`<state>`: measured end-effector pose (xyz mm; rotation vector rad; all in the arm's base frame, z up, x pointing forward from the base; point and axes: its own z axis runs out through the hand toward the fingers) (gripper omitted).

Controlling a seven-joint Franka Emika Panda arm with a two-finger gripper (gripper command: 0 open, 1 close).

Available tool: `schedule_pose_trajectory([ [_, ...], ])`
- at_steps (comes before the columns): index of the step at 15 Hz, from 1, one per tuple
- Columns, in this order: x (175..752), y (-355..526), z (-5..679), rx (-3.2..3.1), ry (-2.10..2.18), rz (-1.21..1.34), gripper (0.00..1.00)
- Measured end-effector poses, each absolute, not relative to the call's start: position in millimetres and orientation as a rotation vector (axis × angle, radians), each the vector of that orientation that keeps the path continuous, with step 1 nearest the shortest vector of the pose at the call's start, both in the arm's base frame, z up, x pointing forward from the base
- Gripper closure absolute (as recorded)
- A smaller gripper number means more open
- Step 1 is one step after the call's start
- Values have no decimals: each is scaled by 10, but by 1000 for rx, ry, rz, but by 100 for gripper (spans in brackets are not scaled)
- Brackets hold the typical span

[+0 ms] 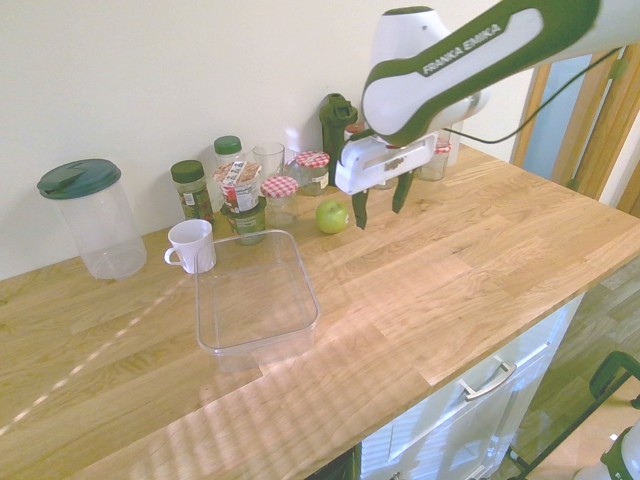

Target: Put the apple into the container

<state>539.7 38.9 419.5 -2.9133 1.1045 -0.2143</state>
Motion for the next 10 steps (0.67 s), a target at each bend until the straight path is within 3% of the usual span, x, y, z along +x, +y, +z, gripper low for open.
schedule_pose_trajectory([
  [6, 6434, 548, 3979, -2996, 1082, -210, 0],
  [7, 6512, 551, 3904, -3008, 1089, -191, 100],
  [10, 6605, 547, 3736, -3031, 1105, -152, 100],
])
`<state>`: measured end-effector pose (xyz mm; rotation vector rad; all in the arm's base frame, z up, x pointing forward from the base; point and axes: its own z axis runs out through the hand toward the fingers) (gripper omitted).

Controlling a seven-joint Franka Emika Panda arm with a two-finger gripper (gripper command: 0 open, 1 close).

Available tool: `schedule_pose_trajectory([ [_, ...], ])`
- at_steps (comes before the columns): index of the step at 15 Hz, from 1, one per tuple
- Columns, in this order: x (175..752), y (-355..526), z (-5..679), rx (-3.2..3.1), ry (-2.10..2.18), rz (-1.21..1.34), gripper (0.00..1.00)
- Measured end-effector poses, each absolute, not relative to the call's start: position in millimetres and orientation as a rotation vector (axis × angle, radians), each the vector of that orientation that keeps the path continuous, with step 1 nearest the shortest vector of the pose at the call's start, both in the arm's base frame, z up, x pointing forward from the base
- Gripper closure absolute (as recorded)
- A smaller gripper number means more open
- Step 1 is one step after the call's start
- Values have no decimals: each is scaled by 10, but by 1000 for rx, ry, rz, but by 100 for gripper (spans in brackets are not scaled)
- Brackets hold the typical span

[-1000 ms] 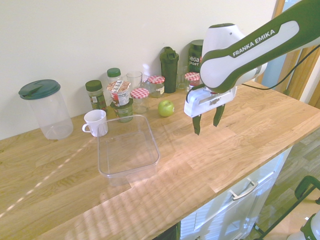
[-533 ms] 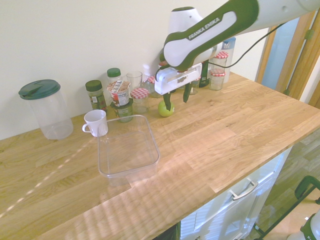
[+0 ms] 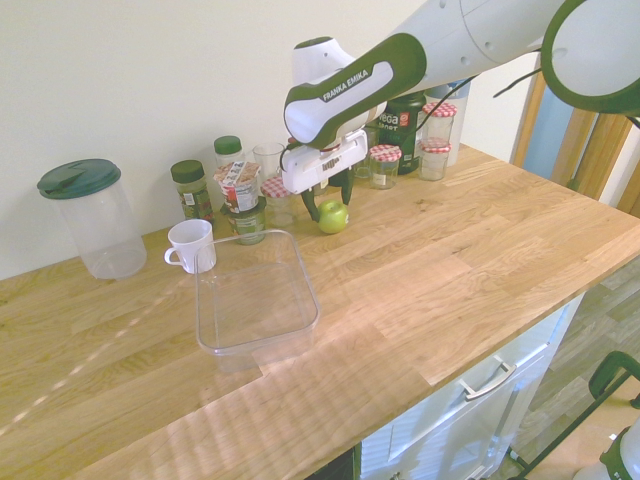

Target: Put the apple into the container

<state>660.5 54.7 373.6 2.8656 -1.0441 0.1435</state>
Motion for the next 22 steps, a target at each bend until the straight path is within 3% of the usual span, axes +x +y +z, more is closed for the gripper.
schedule_pose_trajectory([
  [11, 6581, 523, 3679, 2839, -1055, 75, 100],
  [15, 6514, 660, 4516, 2926, -1073, 89, 100],
  [18, 6191, 1298, 5116, 3027, -911, 94, 100],
  [22, 5764, 2496, 4956, 3075, -686, 56, 100],
])
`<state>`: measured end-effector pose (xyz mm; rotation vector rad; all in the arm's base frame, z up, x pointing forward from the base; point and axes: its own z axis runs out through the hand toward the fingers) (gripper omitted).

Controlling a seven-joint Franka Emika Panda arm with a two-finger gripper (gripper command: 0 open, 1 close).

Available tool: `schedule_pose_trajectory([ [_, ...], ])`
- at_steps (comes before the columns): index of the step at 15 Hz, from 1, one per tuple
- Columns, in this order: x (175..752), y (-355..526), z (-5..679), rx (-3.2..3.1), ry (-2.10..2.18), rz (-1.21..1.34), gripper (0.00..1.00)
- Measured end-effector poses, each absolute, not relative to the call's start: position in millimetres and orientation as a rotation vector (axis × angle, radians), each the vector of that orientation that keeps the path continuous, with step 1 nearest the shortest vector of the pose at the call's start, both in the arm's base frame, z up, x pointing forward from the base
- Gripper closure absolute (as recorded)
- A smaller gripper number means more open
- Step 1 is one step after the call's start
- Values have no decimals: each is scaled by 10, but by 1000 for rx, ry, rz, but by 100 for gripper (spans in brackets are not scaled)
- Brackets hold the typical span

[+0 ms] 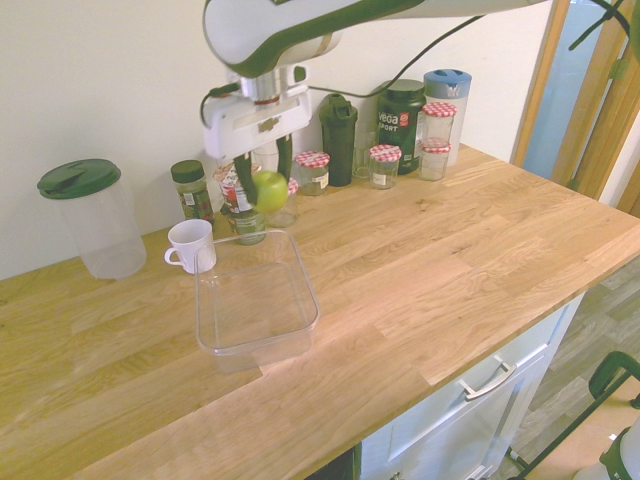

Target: Put the apple into the container

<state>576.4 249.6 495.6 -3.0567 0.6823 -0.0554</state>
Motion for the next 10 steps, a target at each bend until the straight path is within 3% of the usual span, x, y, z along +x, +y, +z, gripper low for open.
schedule_pose_trajectory([
  [3, 5483, 2956, 4667, -3108, 618, -50, 100],
  [7, 5551, 2827, 3786, -3128, 636, -42, 100],
  [10, 5580, 2803, 3660, -3120, 639, -51, 100],
])
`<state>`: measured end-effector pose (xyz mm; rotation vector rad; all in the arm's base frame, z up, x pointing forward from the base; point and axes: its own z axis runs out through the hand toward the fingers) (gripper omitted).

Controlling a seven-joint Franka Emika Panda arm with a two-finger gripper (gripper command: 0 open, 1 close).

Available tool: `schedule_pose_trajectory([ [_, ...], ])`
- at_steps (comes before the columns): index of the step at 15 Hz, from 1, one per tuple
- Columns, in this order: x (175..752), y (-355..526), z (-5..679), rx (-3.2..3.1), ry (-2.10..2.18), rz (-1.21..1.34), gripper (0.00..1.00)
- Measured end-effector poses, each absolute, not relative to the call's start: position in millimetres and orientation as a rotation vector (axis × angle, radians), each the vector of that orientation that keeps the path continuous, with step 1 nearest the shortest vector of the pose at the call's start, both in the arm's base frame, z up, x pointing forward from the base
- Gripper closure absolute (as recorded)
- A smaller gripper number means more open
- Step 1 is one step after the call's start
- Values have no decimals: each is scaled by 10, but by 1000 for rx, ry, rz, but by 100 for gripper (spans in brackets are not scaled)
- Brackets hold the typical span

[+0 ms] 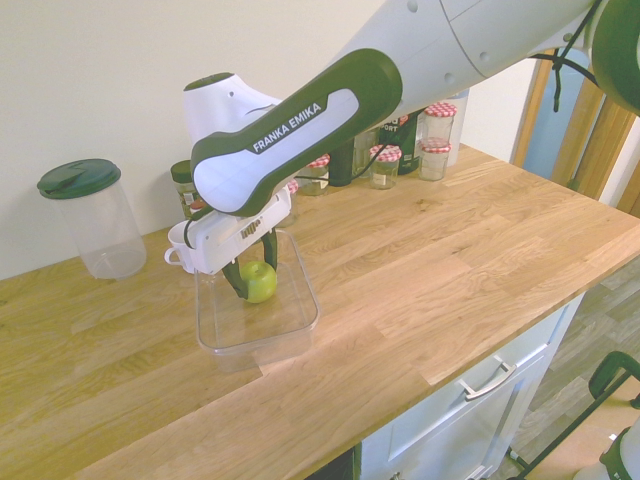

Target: Put the apple into the container

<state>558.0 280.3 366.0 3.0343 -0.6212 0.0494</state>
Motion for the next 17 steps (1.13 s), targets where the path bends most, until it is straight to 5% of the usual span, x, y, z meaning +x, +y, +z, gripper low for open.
schedule_pose_trajectory([
  [1, 5581, 2802, 3658, 3034, -623, 50, 0],
  [12, 5516, 2707, 4107, 3014, -660, 101, 0],
  [17, 5421, 827, 5075, 2889, -1011, 85, 0],
])
